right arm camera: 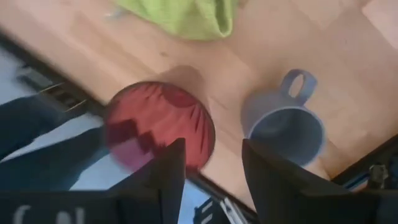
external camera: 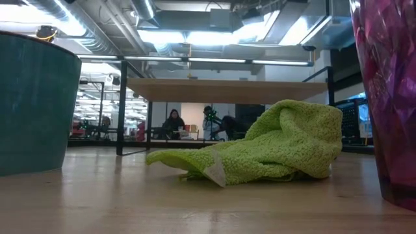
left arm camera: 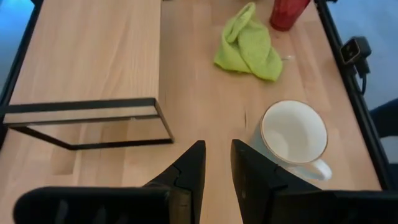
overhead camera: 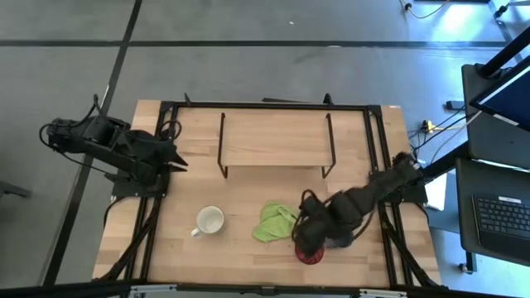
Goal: Stack small to large cups/mugs on shelf
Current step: Put the red cup on the shelf
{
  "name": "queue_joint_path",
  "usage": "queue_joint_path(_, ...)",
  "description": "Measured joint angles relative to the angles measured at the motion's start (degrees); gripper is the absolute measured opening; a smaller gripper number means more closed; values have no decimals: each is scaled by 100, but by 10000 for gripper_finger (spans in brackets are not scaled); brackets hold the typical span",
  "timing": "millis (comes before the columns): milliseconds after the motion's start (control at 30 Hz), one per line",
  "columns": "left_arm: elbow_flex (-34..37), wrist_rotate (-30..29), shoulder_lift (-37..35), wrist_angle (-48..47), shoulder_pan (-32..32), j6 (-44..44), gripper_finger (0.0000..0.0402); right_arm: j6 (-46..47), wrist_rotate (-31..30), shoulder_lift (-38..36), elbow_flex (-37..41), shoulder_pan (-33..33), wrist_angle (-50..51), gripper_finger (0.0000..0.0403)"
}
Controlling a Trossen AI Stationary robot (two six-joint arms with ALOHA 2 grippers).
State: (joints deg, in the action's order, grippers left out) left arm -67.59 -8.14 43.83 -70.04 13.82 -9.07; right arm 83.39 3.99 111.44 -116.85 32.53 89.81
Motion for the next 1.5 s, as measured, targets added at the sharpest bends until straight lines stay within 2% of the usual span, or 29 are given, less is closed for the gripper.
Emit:
queue_joint_path(267,464,325,8,17,-162,-9,71,502,-255,345,16,181,-44,159)
queue_joint_path(533,796,337,5,457,-172,-108,71,957,-690,317,34,307,6,159)
queue_joint_path(733,906,311,2,626,-172,-124,71,1224,-388,313,493,419,-207,159)
queue_joint_path(1000,914,284,2,733,-172,-125,71,1305,-437,299,548,425,-312,159)
queue_joint_path(1300,916,123,2,733,-172,-134,71,1392,-384,301,982,442,-843,159)
queue_joint_path(1400,916,121,2,768,-172,-133,71,1387,-387,300,981,433,-734,147)
queue_joint_path(1500,916,119,2,855,-172,-106,71,1384,-387,299,980,433,-627,104)
